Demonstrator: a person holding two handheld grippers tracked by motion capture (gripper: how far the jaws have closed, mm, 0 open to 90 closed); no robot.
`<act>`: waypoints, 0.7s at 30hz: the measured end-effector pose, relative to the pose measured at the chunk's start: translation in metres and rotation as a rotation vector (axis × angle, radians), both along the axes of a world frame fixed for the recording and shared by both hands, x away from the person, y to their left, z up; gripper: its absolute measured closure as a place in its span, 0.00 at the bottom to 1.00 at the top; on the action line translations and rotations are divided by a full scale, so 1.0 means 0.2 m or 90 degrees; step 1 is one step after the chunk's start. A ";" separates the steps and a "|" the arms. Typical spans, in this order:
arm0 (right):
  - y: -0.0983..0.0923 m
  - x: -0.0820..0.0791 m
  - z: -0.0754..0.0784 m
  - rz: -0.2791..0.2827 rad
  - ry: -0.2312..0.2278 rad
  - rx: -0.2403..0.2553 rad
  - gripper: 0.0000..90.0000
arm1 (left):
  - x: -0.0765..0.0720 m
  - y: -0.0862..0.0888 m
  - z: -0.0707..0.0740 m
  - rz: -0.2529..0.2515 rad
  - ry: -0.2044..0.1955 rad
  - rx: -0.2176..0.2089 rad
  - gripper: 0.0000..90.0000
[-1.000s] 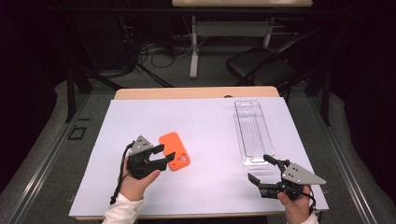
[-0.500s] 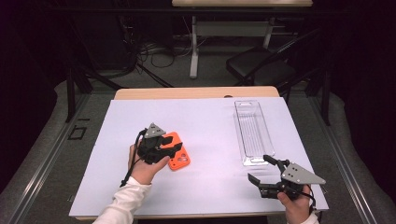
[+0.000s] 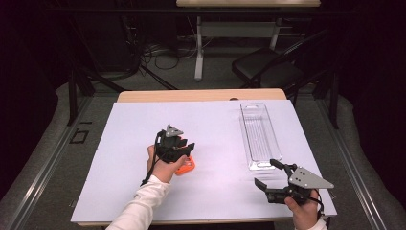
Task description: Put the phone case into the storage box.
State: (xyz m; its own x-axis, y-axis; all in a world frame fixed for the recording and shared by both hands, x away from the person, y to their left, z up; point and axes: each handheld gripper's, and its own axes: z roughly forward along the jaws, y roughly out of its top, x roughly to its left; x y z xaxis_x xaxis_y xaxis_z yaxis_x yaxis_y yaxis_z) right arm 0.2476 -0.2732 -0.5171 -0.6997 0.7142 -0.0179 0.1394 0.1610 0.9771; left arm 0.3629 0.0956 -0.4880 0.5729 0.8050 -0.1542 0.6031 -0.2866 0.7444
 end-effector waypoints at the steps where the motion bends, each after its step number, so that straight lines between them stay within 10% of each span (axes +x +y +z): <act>1: 0.00 0.00 0.00 0.001 0.001 -0.001 0.16 | 0.00 -0.01 -0.01 0.008 0.000 -0.003 0.70; 21: 0.00 0.01 0.00 0.012 0.008 -0.010 0.16 | 0.07 -0.08 -0.17 0.050 0.074 0.016 0.90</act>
